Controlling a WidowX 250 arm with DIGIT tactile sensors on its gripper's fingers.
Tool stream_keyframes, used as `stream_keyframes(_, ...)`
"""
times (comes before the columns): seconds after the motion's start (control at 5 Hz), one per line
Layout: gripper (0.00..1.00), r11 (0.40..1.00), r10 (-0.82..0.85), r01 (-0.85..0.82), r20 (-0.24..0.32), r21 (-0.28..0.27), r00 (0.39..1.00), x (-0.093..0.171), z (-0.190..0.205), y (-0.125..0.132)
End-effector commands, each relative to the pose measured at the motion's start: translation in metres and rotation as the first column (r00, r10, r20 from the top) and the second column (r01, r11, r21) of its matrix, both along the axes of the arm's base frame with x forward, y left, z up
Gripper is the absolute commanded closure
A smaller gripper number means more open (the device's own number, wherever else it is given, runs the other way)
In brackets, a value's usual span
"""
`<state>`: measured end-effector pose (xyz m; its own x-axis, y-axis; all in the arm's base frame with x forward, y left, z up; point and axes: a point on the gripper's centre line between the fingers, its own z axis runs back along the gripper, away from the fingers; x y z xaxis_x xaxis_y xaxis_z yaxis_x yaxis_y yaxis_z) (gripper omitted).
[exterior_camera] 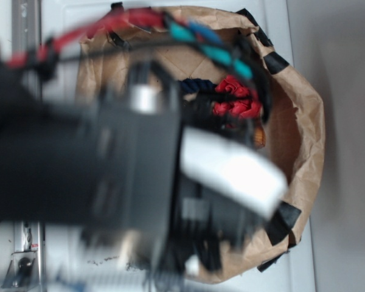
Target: Grab the silver keys.
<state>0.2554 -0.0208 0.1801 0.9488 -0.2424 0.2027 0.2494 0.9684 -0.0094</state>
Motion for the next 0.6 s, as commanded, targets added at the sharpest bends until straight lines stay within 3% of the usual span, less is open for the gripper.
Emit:
stream_keyframes(0.0,0.00,1.000,0.006,-0.008,0.081,0.030,0.997,0.018,-0.018,0.056)
stream_keyframes(0.2,0.00,0.996,0.030,-0.035,0.064,0.086,0.997,0.022,-0.032,0.059)
stream_keyframes(0.4,0.00,0.996,0.030,-0.032,0.032,0.079,0.999,0.025,-0.052,0.063)
